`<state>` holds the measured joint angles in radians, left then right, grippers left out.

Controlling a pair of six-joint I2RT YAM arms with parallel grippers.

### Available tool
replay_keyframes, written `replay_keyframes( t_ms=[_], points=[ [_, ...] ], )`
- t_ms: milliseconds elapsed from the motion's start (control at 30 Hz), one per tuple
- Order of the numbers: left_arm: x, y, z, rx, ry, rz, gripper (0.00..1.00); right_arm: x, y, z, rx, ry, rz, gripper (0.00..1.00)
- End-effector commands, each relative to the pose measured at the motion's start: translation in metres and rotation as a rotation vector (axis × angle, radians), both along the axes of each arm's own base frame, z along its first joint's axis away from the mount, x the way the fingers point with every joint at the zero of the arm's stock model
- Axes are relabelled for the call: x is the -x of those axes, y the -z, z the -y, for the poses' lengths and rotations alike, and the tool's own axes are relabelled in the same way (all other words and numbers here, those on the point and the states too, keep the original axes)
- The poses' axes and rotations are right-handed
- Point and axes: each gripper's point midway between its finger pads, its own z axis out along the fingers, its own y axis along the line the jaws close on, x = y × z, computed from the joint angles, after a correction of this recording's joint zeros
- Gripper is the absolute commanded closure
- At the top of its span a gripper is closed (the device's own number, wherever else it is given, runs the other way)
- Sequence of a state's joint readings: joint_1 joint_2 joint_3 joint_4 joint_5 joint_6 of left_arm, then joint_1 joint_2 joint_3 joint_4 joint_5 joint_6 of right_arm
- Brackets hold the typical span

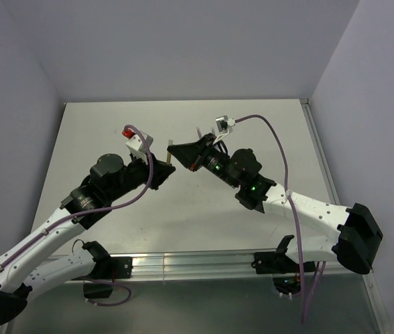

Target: Insert the pens into the pen caps

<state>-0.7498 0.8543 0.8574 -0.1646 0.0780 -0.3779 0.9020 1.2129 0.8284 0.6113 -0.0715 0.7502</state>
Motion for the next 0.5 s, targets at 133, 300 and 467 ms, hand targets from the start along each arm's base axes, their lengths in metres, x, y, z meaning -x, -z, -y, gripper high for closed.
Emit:
replay_keyframes(
  t_ms=[133, 300, 467],
  points=[
    [-0.043, -0.126, -0.033, 0.236, -0.261, 0.308, 1.00, 0.107, 0.065, -0.029, 0.181, -0.469, -0.130, 1.00],
    [-0.041, -0.131, -0.034, 0.241, -0.261, 0.319, 1.00, 0.106, 0.075, -0.028, 0.220, -0.452, -0.136, 1.00],
    [-0.040, -0.134, -0.035, 0.241, -0.260, 0.323, 1.00, 0.104, 0.086, -0.028, 0.266, -0.427, -0.135, 1.00]
  ],
)
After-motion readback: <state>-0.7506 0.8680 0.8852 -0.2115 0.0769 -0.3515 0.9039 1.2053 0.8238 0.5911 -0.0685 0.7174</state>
